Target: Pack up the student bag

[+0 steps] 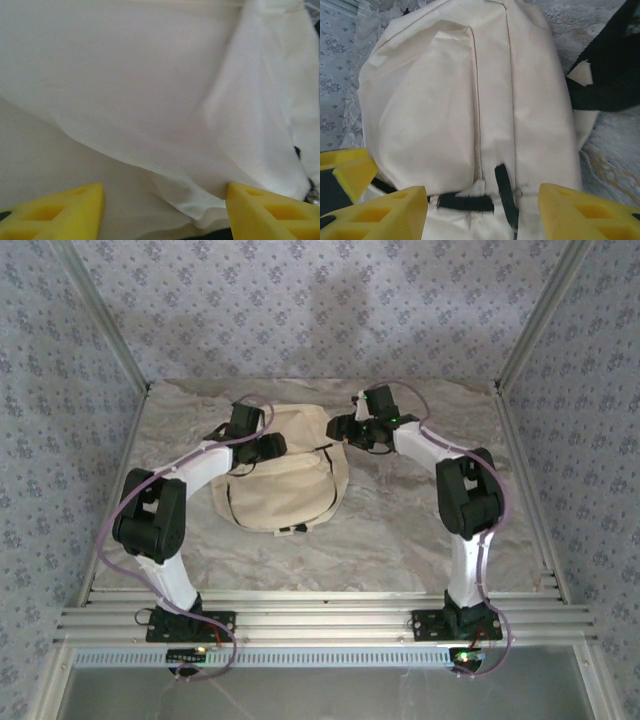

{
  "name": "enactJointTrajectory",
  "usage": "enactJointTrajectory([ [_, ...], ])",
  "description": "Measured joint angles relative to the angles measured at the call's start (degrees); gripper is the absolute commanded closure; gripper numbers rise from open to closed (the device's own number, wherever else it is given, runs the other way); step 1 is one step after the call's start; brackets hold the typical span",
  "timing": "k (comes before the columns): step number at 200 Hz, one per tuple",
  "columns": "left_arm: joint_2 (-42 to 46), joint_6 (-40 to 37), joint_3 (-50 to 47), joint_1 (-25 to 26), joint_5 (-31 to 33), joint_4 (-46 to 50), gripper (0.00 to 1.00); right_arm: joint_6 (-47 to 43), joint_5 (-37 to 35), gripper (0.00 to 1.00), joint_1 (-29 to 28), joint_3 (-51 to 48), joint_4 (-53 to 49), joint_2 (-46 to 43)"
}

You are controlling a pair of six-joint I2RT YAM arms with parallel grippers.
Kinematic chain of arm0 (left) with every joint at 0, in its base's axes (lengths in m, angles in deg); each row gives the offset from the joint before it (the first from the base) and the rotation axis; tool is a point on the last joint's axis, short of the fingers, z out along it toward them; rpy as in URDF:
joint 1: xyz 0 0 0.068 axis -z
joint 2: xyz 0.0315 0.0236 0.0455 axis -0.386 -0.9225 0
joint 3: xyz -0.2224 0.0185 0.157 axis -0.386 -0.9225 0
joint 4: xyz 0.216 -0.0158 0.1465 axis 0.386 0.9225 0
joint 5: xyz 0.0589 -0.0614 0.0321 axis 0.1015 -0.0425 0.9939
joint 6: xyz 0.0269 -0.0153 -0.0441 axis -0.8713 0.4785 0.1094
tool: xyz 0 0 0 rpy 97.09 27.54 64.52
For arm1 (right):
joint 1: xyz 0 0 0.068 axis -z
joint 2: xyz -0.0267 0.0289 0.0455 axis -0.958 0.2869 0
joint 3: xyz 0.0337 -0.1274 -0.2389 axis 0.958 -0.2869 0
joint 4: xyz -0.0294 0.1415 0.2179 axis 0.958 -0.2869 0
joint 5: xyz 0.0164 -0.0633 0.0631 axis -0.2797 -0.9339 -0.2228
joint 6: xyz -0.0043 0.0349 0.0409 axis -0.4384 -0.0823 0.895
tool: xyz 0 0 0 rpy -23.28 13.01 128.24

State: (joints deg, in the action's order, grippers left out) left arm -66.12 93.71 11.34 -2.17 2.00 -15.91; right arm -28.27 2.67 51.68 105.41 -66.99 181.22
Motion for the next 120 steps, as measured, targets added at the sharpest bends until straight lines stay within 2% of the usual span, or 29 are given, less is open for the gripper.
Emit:
enactJointTrajectory([
  [36,-0.2,0.4,-1.7,-0.2,-0.3,-1.5,0.35,1.9,2.3,0.38,-0.7,1.0,1.8,4.2],
  [47,-0.2,0.4,-1.9,-0.2,-0.3,-1.7,0.35,2.3,3.1,0.41,-1.0,1.2,1.8,4.5],
  [68,-0.2,0.4,-2.0,-0.3,-0.5,-1.9,0.35,2.7,4.9,0.58,-1.8,2.2,2.3,4.8],
  [103,-0.2,0.4,-2.1,-0.3,-0.6,-1.9,0.35,3.4,7.3,0.81,-2.6,3.1,3.1,4.9],
  [108,-0.2,0.4,-2.2,-0.3,-0.6,-1.9,0.35,3.3,7.4,0.88,-2.6,3.1,3.0,4.9],
  [113,-0.2,0.4,-2.2,-0.3,-0.6,-2.0,0.35,3.6,7.5,0.99,-2.6,3.1,3.0,5.0],
  [120,-0.2,0.4,-2.3,-0.3,-0.6,-2.0,0.35,3.6,7.6,1.0,-2.6,3.1,3.0,5.0],
])
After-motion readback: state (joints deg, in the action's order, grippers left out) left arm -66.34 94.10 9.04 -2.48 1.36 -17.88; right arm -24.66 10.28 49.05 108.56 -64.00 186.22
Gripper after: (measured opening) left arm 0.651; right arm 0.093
